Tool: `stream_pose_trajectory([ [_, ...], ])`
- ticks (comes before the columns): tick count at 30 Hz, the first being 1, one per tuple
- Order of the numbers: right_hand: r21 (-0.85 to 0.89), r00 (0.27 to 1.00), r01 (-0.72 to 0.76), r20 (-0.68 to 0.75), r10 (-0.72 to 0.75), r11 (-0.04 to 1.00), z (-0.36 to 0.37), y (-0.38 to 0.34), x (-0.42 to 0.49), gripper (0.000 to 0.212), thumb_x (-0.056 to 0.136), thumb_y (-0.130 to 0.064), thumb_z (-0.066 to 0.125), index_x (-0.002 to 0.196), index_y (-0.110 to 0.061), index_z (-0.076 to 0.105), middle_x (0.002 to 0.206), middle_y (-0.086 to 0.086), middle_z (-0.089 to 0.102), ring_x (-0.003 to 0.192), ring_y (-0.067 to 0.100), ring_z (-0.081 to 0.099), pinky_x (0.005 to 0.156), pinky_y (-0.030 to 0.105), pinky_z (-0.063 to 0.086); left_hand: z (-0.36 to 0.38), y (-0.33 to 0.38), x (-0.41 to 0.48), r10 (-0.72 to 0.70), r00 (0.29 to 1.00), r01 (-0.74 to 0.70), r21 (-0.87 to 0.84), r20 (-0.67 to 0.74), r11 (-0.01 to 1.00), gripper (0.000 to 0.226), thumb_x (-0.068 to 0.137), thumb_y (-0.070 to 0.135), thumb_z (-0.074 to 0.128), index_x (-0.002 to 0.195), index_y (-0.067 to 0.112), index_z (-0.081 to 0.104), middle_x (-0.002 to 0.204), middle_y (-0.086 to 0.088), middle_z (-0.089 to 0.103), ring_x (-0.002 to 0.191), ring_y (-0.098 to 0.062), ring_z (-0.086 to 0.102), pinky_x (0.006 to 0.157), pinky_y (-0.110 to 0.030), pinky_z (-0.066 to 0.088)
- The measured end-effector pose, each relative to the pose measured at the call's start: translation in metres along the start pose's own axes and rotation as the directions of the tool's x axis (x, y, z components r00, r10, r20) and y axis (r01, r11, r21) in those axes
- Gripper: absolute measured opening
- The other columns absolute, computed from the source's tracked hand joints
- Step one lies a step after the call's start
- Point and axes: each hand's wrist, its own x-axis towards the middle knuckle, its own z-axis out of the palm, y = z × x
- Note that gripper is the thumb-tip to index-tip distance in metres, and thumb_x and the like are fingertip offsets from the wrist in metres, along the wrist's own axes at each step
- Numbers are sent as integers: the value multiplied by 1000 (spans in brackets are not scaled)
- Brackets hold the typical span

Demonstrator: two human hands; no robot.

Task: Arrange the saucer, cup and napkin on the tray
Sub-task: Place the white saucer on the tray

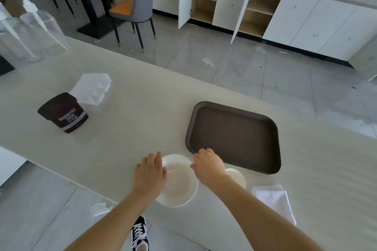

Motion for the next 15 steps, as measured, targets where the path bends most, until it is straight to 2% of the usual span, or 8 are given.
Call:
stream_pose_trajectory([
  [5,91,996,-53,74,46,994,4,-5,4,28,101,-33,51,106,-8,62,104,10,64,98,30,60,72,37,43,1,0,-2,10,1000,-12,-93,-22,996,51,92,34,47,137,9,50,110,-10,60,94,-28,58,75,-38,47],
  [10,212,982,-147,152,116,966,8,-6,8,20,99,-28,53,103,-9,59,101,13,68,94,36,64,67,36,43,2,-2,1,-52,998,60,-246,39,968,50,97,29,37,145,16,37,122,-6,51,101,-24,56,80,-33,48],
  [15,293,967,-209,205,152,933,9,-8,11,12,98,-21,52,97,-10,56,97,13,64,91,36,61,68,34,41,4,-6,0,-77,995,92,-373,56,923,45,98,21,38,143,19,43,120,-5,57,100,-25,60,77,-34,47],
])
